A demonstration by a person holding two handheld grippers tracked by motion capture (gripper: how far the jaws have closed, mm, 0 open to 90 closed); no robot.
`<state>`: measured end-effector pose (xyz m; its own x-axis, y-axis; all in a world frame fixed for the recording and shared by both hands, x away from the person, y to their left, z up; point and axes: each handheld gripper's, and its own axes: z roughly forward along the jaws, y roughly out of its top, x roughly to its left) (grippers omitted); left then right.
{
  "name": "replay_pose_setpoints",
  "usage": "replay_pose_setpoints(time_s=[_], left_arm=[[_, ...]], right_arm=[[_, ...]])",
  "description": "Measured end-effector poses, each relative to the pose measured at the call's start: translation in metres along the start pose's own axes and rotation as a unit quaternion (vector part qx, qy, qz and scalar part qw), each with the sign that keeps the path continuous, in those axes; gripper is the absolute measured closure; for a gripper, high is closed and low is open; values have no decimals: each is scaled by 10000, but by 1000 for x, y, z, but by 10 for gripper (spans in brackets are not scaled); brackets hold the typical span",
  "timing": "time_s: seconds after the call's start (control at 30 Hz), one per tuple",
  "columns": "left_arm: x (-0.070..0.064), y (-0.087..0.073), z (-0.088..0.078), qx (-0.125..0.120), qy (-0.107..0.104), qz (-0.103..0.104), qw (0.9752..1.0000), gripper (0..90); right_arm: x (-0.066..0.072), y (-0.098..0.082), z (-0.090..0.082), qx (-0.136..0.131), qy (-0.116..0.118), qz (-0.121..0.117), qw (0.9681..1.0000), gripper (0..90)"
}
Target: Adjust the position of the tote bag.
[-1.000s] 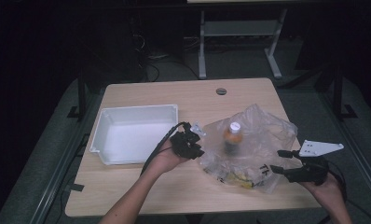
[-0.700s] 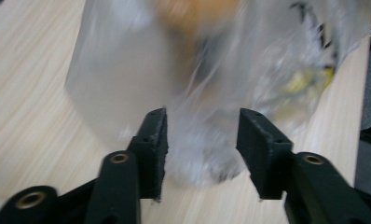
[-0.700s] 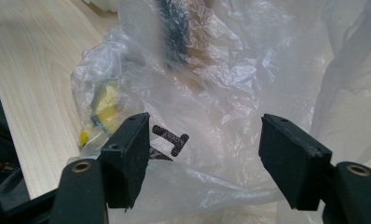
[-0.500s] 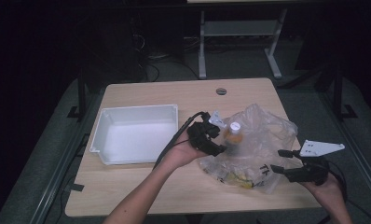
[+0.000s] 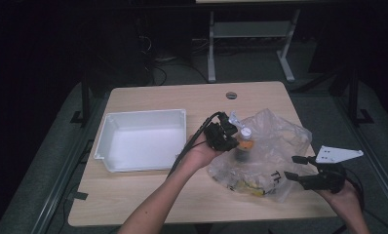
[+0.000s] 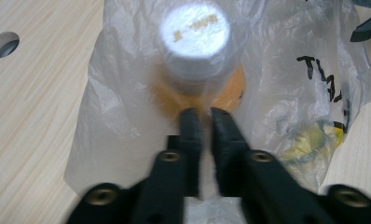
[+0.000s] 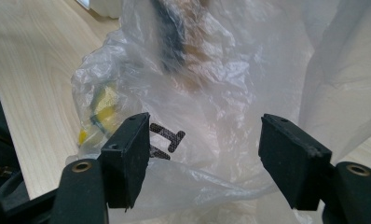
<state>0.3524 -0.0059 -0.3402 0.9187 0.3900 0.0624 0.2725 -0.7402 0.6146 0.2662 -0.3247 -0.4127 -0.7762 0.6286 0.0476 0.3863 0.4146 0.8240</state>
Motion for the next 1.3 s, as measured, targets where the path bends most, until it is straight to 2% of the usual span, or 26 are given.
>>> replay_pose_setpoints(time_s=[0.2,0.33,0.67,0.87,1.03,1.13,1.3], left_arm=[[4,-7,2,57,133,-50,9999,900],[10,-16,6,131,169,-237,9995,900],[23,-36,20,416,196,-545,9974,899],[27,-38,22,438,221,-628,9968,899],[31,-40,24,518,219,-706,9959,899],[33,-40,26,543,228,-681,9959,899],[35,-43,30,574,219,-757,9952,898]], right_arm=[[1,0,1,4,13,-15,10000,334],[1,1,1,-3,24,-18,10000,345],[3,2,-1,-27,79,-85,9999,386],[0,1,-8,-210,79,-26,9997,415],[2,4,-5,-160,38,-69,9998,418],[2,6,-3,-170,17,-59,9998,419],[-1,6,4,45,-17,44,10000,418]])
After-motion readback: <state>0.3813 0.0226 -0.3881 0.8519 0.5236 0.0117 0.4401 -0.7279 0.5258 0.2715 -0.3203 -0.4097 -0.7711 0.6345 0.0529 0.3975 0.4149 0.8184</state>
